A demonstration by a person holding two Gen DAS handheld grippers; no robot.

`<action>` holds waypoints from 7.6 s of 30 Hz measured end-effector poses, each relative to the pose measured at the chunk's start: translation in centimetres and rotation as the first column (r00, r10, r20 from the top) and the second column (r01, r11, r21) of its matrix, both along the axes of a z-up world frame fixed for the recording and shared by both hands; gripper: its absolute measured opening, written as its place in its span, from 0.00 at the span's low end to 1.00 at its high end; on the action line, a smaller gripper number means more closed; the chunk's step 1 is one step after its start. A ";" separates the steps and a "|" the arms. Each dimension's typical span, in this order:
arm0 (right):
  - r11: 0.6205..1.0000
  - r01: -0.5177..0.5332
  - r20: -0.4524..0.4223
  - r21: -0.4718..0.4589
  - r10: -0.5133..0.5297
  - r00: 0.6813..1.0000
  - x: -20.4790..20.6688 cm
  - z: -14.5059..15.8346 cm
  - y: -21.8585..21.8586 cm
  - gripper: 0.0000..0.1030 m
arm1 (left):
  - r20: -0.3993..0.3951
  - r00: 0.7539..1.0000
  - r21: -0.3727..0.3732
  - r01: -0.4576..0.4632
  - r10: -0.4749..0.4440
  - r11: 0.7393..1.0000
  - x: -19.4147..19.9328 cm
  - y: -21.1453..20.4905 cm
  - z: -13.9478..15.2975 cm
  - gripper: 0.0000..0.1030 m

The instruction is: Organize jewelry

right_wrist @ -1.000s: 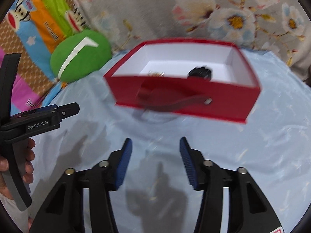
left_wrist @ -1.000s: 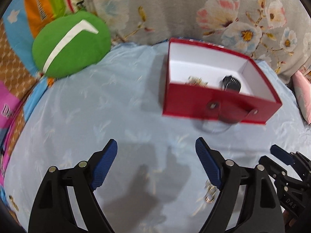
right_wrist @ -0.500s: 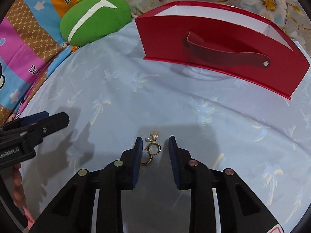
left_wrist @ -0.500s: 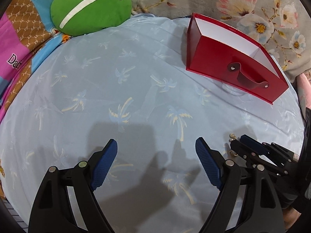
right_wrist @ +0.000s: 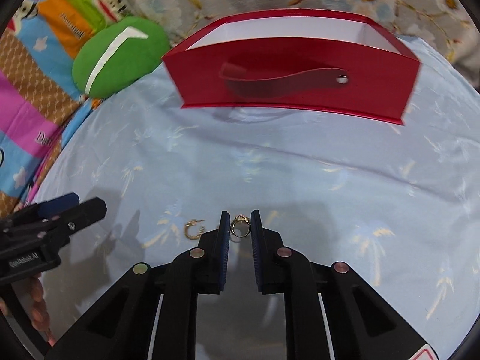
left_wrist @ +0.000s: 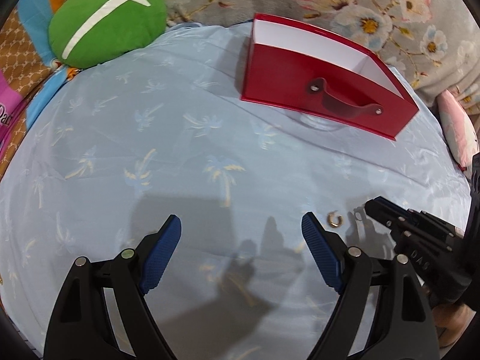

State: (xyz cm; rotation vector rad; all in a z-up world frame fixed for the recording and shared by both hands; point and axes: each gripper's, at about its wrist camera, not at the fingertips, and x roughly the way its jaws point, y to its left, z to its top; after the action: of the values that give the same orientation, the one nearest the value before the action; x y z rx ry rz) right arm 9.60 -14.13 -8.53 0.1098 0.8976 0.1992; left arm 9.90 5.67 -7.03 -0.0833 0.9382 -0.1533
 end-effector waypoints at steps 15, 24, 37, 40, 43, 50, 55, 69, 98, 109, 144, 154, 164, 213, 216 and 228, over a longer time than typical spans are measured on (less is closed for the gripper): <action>0.994 0.103 0.001 -0.042 -0.103 0.995 -3.4 -0.6 -5.2 0.12 | -0.054 0.986 0.029 0.158 -0.156 0.987 1.2 -9.1 -2.6 0.78; 0.993 0.117 -0.005 -0.033 -0.117 0.993 -3.8 -1.2 -6.1 0.12 | -0.033 0.991 0.103 0.135 -0.132 0.985 1.9 -10.6 -3.6 0.78; 0.992 0.126 -0.014 -0.011 -0.126 0.992 -4.4 -1.8 -6.7 0.12 | 0.013 0.987 0.119 0.156 -0.159 0.981 0.0 -11.3 -3.2 0.16; 0.992 0.125 -0.013 -0.008 -0.125 0.992 -4.6 -1.8 -6.7 0.12 | -0.002 0.984 0.058 0.176 -0.176 0.983 -0.2 -10.9 -3.1 0.16; 0.992 0.125 -0.008 -0.005 -0.125 0.992 -4.8 -1.6 -6.8 0.12 | -0.018 0.981 0.001 0.192 -0.191 0.981 -0.8 -10.2 -3.0 0.15; 0.992 0.122 0.000 0.004 -0.122 0.993 -5.7 -1.3 -6.8 0.12 | -0.013 0.981 -0.047 0.195 -0.196 0.980 -2.8 -8.4 -1.7 0.15; 0.995 0.101 0.027 0.015 -0.102 0.994 -6.6 0.1 -6.3 0.12 | 0.030 0.979 -0.059 0.202 -0.201 0.978 -4.2 -7.4 0.7 0.15; 0.996 0.076 0.223 0.036 -0.082 0.971 -8.5 8.1 -6.0 0.12 | 0.220 0.961 -0.083 0.188 -0.166 0.979 -4.8 -5.8 8.6 0.16; 0.992 0.126 0.486 -0.004 -0.108 0.867 7.0 19.6 -8.8 0.12 | 0.446 0.893 0.037 0.059 -0.069 0.998 12.9 -10.1 18.0 0.16; 0.990 0.141 0.398 -0.003 -0.128 0.908 14.6 16.1 -9.5 0.12 | 0.377 0.925 0.068 0.015 -0.040 0.998 19.5 -11.3 14.5 0.16; 0.984 0.175 0.329 -0.037 -0.154 0.932 20.1 11.3 -9.6 0.37 | 0.327 0.945 0.154 -0.036 -0.017 0.987 24.7 -13.4 10.2 0.85; 0.984 0.174 0.328 -0.035 -0.153 0.932 20.1 11.3 -9.4 0.41 | 0.314 0.949 0.101 -0.032 -0.002 0.994 25.1 -12.4 10.5 0.89; 0.981 0.186 0.349 -0.056 -0.155 0.924 19.0 11.7 -8.3 0.63 | 0.325 0.946 0.114 -0.052 0.012 0.992 23.8 -12.0 10.9 0.91; 0.959 0.266 0.340 -0.097 -0.219 0.915 17.7 9.6 -7.5 0.85 | 0.328 0.939 0.096 -0.142 0.104 0.985 21.4 -10.2 7.5 0.91; 0.960 0.262 0.339 -0.098 -0.215 0.916 17.8 9.6 -7.3 0.85 | 0.327 0.939 0.097 -0.142 0.104 0.985 21.4 -10.3 7.4 0.91; 0.961 0.257 0.340 -0.102 -0.210 0.917 17.7 9.5 -7.1 0.85 | 0.318 0.943 0.104 -0.137 0.097 0.985 21.3 -10.7 7.4 0.91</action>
State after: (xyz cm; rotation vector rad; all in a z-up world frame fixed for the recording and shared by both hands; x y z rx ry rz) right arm 27.28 -21.27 0.98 0.0462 0.5588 -0.0727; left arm 31.22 -5.04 0.39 0.0014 0.6220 0.0043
